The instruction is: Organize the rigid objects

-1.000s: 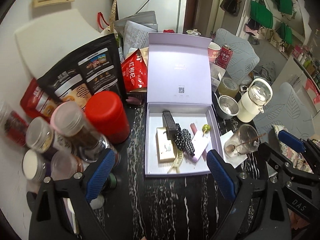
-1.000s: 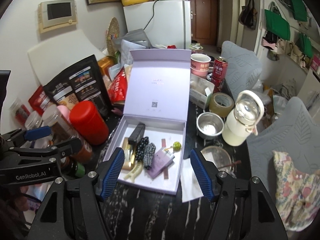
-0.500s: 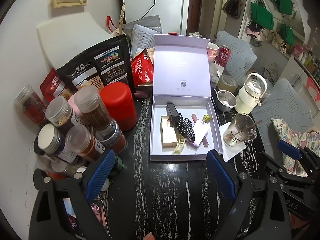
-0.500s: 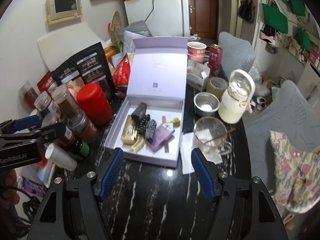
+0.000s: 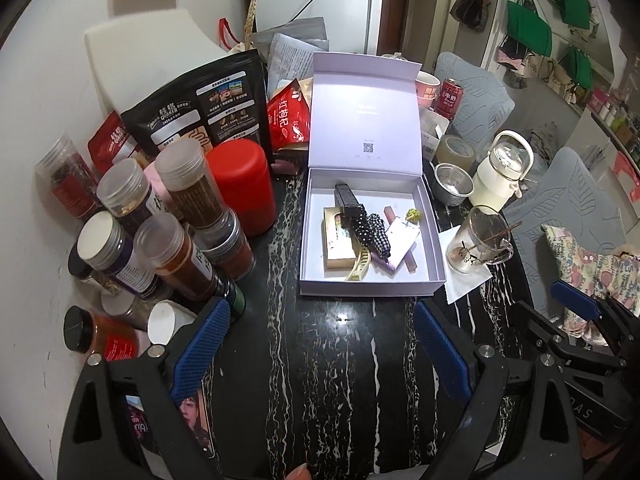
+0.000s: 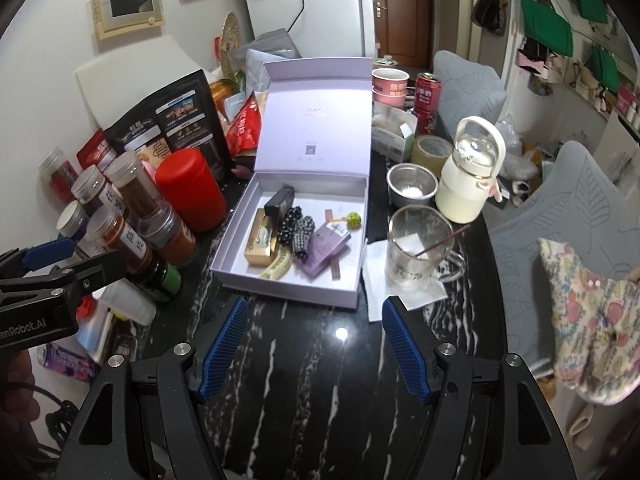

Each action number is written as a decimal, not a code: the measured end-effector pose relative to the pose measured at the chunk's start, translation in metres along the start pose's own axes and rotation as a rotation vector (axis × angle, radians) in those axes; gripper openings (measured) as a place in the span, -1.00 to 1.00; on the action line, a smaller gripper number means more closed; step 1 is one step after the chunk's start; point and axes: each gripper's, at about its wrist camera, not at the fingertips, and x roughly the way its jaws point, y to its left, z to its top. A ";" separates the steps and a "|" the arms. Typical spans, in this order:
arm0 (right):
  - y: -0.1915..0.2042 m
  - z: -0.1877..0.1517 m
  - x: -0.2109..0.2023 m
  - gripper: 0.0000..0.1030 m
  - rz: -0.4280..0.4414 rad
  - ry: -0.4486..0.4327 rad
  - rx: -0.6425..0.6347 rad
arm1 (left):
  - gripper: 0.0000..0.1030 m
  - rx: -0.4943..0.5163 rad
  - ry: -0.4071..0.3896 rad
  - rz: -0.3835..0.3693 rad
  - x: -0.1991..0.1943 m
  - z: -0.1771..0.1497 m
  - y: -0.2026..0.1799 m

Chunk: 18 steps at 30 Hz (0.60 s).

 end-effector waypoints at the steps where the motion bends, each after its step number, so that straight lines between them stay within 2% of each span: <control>1: 0.001 -0.001 0.000 0.37 0.001 0.002 -0.001 | 0.83 0.001 0.001 0.001 0.000 -0.001 0.000; 18: 0.003 -0.003 0.001 0.37 -0.018 0.016 -0.010 | 0.83 0.018 0.022 -0.003 0.000 -0.002 -0.003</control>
